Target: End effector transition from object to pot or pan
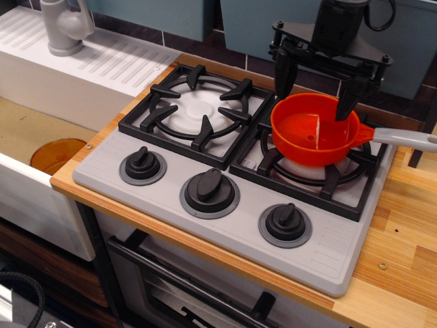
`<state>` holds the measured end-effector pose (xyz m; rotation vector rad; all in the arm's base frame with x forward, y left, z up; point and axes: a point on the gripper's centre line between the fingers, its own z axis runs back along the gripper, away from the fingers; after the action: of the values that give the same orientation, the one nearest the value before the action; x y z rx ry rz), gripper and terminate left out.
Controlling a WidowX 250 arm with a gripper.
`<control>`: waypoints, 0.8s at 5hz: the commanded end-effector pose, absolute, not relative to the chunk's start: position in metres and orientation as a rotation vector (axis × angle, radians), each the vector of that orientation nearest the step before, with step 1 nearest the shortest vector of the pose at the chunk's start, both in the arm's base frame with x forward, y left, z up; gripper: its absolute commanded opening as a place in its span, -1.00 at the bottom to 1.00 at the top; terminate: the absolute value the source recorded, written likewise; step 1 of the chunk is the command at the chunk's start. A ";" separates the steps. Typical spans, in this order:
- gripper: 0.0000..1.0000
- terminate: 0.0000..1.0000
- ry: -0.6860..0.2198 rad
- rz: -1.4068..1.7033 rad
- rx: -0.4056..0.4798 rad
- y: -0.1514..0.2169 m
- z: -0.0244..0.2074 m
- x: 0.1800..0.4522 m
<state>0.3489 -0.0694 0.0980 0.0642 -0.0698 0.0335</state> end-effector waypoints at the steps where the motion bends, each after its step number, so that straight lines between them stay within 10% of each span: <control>1: 1.00 -1.00 -0.165 0.018 0.064 -0.053 0.104 0.361; 4: 1.00 -1.00 -0.205 0.020 0.018 -0.047 0.059 0.364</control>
<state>0.3574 -0.0484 0.0460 0.0195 -0.1673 0.0171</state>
